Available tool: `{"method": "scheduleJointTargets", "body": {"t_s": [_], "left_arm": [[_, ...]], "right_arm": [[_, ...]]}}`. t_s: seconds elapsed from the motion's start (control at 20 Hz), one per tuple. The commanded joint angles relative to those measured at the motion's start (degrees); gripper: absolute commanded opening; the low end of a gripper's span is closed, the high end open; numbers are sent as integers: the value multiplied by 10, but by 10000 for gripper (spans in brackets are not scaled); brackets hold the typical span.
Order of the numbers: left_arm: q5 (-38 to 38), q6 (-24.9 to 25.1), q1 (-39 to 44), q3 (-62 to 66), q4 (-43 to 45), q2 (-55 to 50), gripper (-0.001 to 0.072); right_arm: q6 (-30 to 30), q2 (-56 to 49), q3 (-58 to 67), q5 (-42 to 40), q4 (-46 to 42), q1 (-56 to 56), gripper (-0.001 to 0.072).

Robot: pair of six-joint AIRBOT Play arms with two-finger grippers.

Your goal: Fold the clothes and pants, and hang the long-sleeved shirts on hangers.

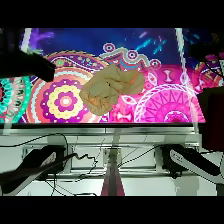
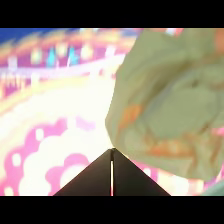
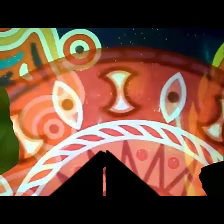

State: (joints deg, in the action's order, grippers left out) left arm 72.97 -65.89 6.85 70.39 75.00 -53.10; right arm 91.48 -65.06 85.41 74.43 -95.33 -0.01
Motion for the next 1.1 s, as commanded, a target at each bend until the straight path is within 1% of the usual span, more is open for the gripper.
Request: {"method": "scheduleJointTargets", "body": {"t_s": [0.0,0.05,0.1,0.15,0.2,0.25,0.3,0.55,0.65,0.7,0.75,0.85,0.9,0.95,1.05], "left_arm": [[-18,-23,-38,-176,-68,-13,15],[-50,-23,-43,-237,-136,-14,16],[-81,-23,-44,-287,-197,-16,34],[-111,-23,-43,-333,-252,-20,298],[-136,-23,-41,-365,-294,-25,683],[-157,-23,-40,-392,-324,-33,679],[-171,-23,-40,-407,-336,-43,678],[-188,-23,-27,-415,-352,-126,673],[-215,-17,-6,-415,-373,-157,520],[-228,1,4,-415,-393,-169,495],[-243,19,17,-415,-419,-180,495],[-278,40,44,-415,-466,-195,457],[-296,43,56,-415,-476,-199,416],[-311,44,64,-415,-479,-200,314],[-316,44,59,-412,-482,-199,30]], "right_arm": [[0,0,0,5,21,0,11],[0,0,0,11,22,0,11],[0,0,0,12,22,0,11],[0,0,0,12,22,0,11],[0,0,0,10,22,0,11],[0,0,0,10,22,0,11],[0,0,0,10,22,0,11],[0,-8,0,8,23,0,11],[0,-19,0,3,40,0,11],[0,-26,-2,-2,59,0,11],[0,-36,-4,-11,86,0,11],[0,-60,-5,-21,139,1,11],[0,-73,-7,-25,154,1,11],[0,-90,-7,-25,159,1,11],[0,-124,-7,-22,158,0,11]]}}
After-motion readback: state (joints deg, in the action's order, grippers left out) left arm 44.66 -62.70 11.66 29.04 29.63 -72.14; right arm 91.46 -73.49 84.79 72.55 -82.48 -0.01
